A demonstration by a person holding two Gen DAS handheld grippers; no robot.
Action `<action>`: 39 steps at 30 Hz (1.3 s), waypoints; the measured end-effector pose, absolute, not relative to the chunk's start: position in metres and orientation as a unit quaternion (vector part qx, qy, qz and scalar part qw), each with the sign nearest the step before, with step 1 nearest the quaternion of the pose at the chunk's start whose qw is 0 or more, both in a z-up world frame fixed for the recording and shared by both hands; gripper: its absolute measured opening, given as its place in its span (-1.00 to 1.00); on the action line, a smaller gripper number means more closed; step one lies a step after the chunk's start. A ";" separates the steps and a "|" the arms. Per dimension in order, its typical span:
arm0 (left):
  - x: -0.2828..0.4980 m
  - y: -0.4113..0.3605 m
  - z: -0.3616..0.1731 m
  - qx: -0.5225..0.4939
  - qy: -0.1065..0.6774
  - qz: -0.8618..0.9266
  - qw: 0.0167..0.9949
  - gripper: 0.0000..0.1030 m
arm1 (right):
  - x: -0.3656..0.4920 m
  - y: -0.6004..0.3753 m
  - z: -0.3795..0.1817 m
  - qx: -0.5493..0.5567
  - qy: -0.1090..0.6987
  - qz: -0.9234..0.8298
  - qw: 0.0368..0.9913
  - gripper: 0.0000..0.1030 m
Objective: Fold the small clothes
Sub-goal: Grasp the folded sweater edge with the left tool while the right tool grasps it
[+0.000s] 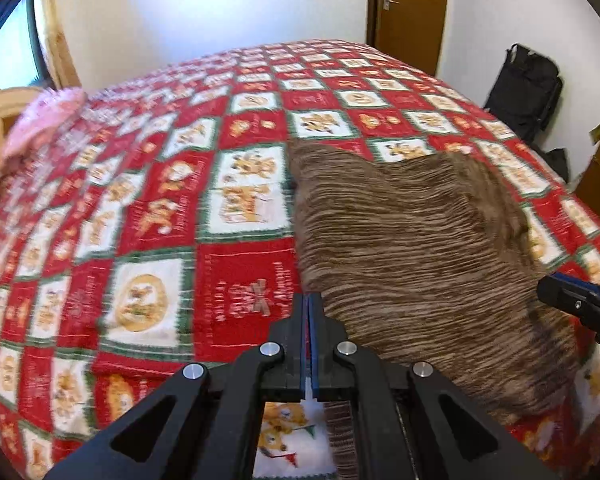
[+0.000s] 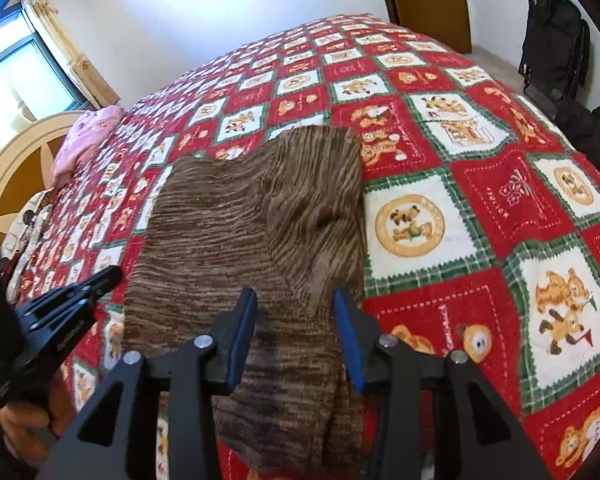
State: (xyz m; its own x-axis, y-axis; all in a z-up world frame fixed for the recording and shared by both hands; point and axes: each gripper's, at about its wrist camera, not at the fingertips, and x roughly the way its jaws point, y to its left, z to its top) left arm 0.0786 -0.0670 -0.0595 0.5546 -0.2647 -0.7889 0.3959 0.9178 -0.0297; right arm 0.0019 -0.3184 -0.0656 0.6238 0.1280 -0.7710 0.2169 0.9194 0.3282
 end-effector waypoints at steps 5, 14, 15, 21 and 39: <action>0.090 -0.072 -0.044 0.041 0.418 -0.221 0.880 -0.98 | -0.011 -0.343 -0.041 0.240 0.385 -0.028 0.891 0.57; 0.125 -0.096 -0.075 -0.002 0.486 -0.213 0.848 -0.98 | 0.036 -0.356 -0.064 0.258 0.387 -0.052 0.884 0.53; 0.125 -0.098 -0.077 0.001 0.484 -0.211 0.849 -0.98 | 0.041 -0.356 -0.069 0.259 0.388 -0.054 0.883 0.53; 0.123 -0.106 -0.079 0.027 0.461 -0.211 0.862 -0.98 | 0.048 -0.349 -0.085 0.244 0.393 -0.059 0.885 0.43; 0.144 -0.052 -0.084 -0.158 0.469 -0.268 0.826 -0.98 | 0.043 -0.345 -0.102 0.224 0.378 -0.059 0.896 0.43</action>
